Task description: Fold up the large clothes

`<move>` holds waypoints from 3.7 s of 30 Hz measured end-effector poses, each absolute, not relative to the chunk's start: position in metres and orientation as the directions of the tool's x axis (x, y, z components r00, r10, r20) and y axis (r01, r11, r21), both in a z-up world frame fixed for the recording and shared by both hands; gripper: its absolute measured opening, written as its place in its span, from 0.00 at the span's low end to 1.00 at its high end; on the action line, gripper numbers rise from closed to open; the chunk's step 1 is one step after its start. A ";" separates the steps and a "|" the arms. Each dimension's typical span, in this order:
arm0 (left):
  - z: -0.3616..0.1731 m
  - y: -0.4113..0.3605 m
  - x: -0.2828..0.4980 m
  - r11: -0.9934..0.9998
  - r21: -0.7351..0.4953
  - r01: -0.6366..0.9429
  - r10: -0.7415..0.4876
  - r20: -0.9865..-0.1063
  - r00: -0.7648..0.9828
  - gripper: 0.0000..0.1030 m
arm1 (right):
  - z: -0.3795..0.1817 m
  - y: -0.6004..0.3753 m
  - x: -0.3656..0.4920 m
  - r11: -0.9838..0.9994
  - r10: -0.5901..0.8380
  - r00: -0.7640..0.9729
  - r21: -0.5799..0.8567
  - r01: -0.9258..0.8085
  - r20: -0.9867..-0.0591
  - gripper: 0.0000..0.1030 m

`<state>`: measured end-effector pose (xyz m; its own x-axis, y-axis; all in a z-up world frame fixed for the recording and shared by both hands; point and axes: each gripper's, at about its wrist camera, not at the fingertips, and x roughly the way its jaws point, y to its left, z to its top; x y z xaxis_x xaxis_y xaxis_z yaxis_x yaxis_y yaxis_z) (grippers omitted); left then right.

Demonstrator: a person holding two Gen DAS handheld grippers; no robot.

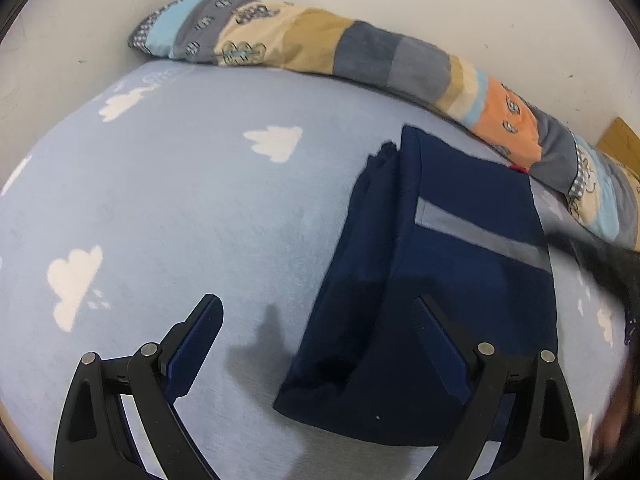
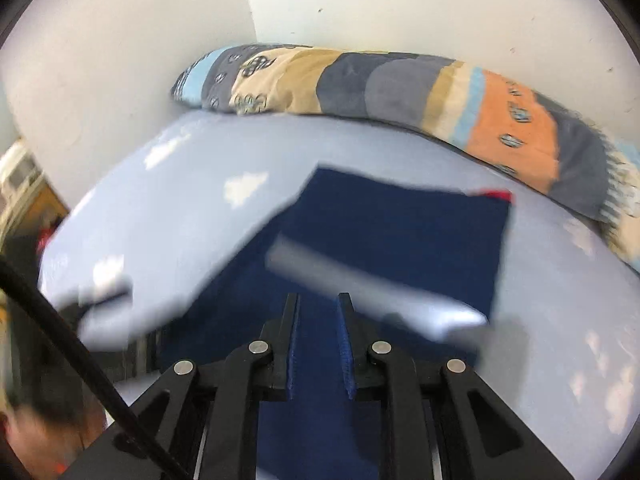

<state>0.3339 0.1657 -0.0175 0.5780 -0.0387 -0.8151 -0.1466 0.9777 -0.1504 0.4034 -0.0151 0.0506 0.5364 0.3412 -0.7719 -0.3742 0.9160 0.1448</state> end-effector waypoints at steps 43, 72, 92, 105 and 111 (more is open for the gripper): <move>-0.069 0.117 0.316 1.000 -0.017 0.024 -0.028 -0.844 0.536 0.95 | -0.033 -0.067 0.298 0.941 0.292 0.413 0.182 -0.286 -0.863 0.25; -0.032 0.099 0.306 0.981 0.189 0.053 0.104 -0.730 0.675 0.95 | -0.016 -0.051 0.291 0.930 0.320 0.437 0.191 -0.313 -0.841 0.25; -0.031 0.097 0.308 0.975 0.217 0.053 0.122 -0.716 0.688 0.95 | -0.010 -0.056 0.294 0.940 0.299 0.468 0.172 -0.295 -0.832 0.25; -0.026 0.097 0.305 0.974 0.222 0.041 0.129 -0.697 0.705 0.95 | -0.019 -0.052 0.293 0.933 0.314 0.439 0.188 -0.307 -0.842 0.25; -0.023 0.098 0.304 0.975 0.220 0.032 0.131 -0.686 0.715 0.95 | -0.019 -0.050 0.292 0.934 0.307 0.441 0.176 -0.312 -0.844 0.26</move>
